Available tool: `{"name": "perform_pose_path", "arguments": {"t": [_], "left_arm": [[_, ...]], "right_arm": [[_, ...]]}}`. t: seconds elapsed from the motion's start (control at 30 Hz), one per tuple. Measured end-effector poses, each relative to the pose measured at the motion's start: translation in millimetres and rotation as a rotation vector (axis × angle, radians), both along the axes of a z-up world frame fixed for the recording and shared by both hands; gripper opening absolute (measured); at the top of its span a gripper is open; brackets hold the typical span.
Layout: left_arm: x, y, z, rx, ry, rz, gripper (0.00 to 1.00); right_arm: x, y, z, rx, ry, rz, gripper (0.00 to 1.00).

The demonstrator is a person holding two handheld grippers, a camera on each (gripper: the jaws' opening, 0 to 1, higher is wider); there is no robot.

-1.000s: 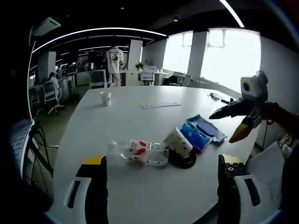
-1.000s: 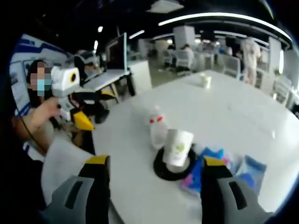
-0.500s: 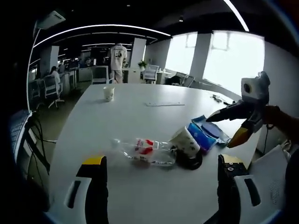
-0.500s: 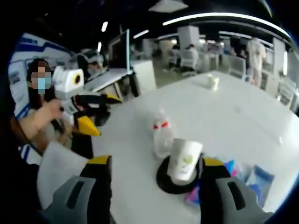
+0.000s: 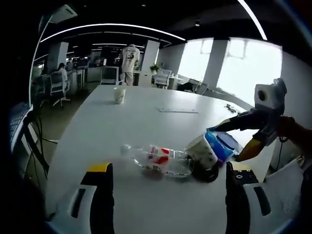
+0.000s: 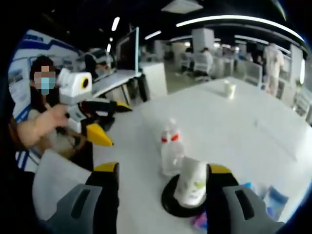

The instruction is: Arrange the tabletop items into an orderly group along one side of the table until the central work area is clear of visible clutter.

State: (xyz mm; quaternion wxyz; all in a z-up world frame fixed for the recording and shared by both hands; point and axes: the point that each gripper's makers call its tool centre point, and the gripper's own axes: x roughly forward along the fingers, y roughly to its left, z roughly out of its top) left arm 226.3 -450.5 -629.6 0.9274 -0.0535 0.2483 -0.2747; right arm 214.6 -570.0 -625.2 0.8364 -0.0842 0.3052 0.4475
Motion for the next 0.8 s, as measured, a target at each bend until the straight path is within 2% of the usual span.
{"name": "perform_pose_path", "arguments": {"t": [0.33,0.8], "left_arm": [[14.7,-1,-9.1,-0.008,0.01,0.0,0.95],[30.8,15,-20.4,-0.012,0.018,0.034,0.94]], "right_arm": [[6,20,-13.1,-0.044,-0.023,0.044,0.67],[27,48,-29.3,-0.057,-0.032,0.054,0.59]]}}
